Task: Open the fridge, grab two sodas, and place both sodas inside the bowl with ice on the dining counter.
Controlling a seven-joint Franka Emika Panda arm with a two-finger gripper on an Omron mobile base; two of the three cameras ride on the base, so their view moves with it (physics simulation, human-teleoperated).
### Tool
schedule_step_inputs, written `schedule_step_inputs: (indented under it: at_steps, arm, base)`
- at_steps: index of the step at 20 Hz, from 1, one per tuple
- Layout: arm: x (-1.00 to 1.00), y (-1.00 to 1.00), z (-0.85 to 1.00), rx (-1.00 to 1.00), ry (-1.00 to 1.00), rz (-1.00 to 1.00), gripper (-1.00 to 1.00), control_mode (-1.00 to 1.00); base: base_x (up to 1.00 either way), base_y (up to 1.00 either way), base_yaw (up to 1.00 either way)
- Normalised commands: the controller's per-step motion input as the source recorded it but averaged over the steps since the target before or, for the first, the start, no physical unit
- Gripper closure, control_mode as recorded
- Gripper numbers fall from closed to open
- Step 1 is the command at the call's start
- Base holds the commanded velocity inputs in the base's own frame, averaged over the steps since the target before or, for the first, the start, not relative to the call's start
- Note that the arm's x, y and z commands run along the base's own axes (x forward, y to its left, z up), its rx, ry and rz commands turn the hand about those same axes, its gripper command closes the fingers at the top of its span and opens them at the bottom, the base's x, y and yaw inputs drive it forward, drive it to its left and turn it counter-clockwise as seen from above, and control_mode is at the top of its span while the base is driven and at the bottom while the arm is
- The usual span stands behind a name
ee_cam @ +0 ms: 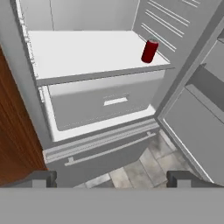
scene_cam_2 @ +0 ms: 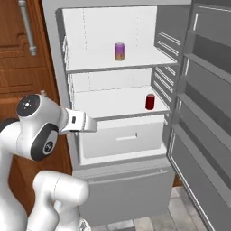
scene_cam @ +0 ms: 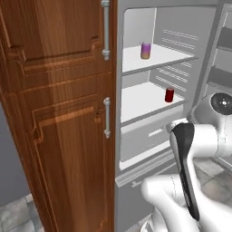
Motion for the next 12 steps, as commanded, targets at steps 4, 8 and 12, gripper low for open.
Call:
schedule_step_inputs:
  at_steps: [4, 8, 12]
  arm:
    - [0.00, 0.00, 0.00, 0.00, 0.00, 0.00, -1.00, 1.00]
    - [0.00, 0.00, 0.00, 0.00, 0.00, 0.00, -1.00, 1.00]
    - [0.00, 0.00, 0.00, 0.00, 0.00, 0.00, -1.00, 1.00]
  base:
    - [0.10, -0.83, 0.23]
    - [0.20, -0.56, 0.13]
    - [0.42, -0.20, 0.00]
